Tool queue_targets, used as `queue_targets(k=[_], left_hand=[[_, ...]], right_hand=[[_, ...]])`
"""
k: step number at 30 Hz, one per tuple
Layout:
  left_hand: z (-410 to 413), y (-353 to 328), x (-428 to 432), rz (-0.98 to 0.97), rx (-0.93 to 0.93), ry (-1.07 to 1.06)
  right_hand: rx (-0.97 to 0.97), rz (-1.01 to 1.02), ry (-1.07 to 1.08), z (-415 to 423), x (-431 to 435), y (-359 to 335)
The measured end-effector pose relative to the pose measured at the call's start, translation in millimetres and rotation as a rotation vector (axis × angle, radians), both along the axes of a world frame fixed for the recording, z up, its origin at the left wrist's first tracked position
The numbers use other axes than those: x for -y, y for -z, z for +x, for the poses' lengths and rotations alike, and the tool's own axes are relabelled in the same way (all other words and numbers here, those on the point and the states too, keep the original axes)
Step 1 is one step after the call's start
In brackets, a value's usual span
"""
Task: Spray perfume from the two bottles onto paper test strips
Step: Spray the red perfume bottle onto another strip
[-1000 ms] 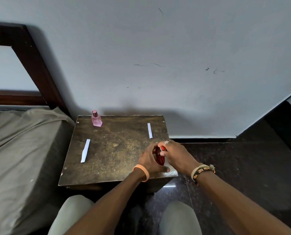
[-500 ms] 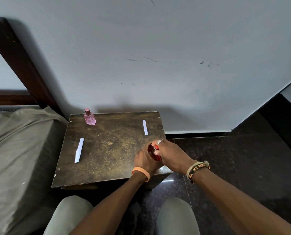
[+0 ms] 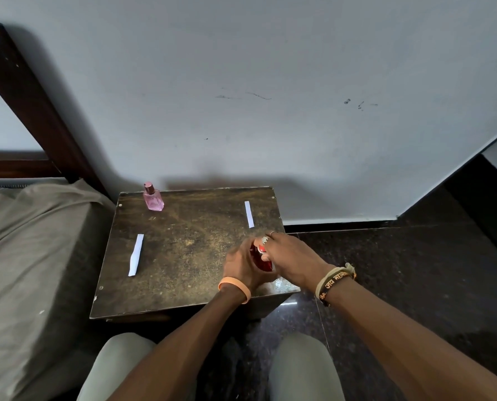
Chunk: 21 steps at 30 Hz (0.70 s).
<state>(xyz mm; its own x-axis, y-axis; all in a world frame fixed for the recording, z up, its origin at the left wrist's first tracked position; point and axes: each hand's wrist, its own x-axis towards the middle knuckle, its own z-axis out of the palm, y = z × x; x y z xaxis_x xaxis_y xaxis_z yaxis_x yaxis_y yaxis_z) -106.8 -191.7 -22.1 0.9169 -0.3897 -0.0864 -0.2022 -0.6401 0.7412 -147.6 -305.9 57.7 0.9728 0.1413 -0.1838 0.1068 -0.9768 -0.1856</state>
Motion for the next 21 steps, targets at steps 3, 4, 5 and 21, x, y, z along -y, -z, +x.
queue_targets(k=[3, 4, 5, 21], left_hand=[[0, -3, 2, 0.019, -0.014, -0.001], [0, -4, 3, 0.021, -0.027, 0.002], [0, -5, 3, 0.023, -0.036, 0.005], [0, -7, -1, 0.025, -0.081, 0.010]], right_hand=[[0.017, 0.081, 0.067, -6, 0, 4], [0.015, 0.094, 0.085, -7, 0, 4], [0.013, 0.101, 0.096, -7, 0, 4], [-0.060, 0.104, 0.183, 2, -11, -7]])
